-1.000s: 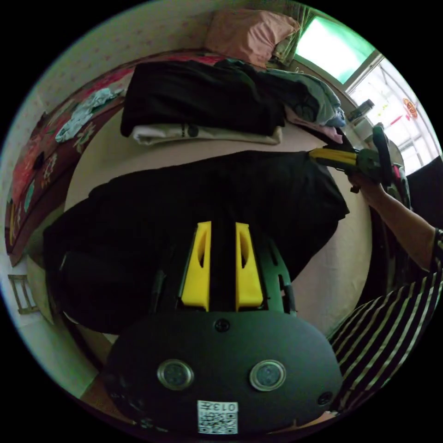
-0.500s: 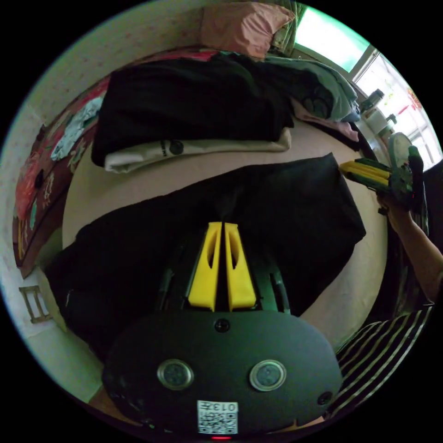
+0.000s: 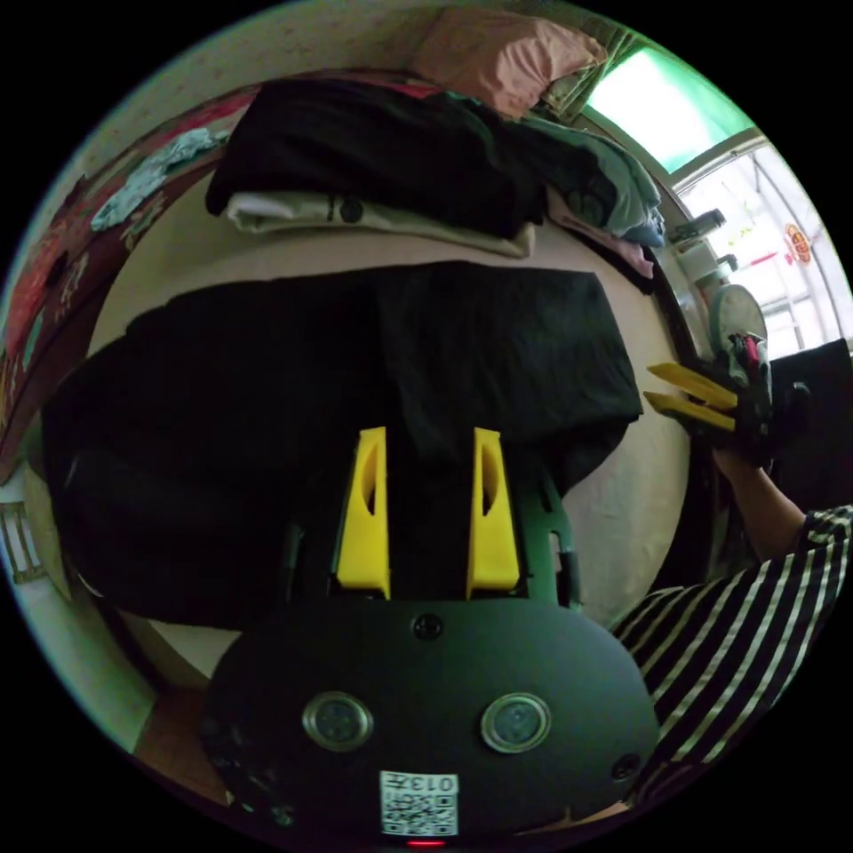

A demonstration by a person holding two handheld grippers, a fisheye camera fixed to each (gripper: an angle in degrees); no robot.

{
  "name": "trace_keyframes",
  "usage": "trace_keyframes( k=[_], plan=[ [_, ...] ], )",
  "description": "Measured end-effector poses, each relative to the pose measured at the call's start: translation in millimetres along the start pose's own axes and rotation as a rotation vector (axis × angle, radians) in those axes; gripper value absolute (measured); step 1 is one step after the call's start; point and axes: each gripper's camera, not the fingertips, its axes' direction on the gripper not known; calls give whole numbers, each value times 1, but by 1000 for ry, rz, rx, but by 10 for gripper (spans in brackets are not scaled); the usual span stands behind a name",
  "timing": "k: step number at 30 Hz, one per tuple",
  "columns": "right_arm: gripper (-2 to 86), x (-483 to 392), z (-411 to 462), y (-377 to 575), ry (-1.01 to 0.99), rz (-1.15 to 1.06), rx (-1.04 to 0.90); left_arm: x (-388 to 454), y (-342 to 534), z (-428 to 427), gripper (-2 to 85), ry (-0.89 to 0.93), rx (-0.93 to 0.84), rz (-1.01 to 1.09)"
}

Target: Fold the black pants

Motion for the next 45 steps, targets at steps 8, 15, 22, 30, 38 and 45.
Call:
trace_keyframes(
  k=[8,15,22,30,38,45],
  plan=[
    [38,-26,33,0,38,-128,-172,-4,-7,21,25,10,-95,-27],
    [42,-21,23,-11,-58,-110,-166,-7,9,31,39,7,-100,-22],
    [81,-6,2,-30,30,-3,-64,-15,41,16,71,-141,38,-122],
    [57,-2,30,-69,19,51,-32,49,31,58,4,-396,146,155],
    [24,-16,4,-77,62,38,25,18,53,97,-2,-354,60,147],
    [7,-30,64,-90,35,-14,-154,10,78,113,-2,-419,84,141]
  ],
)
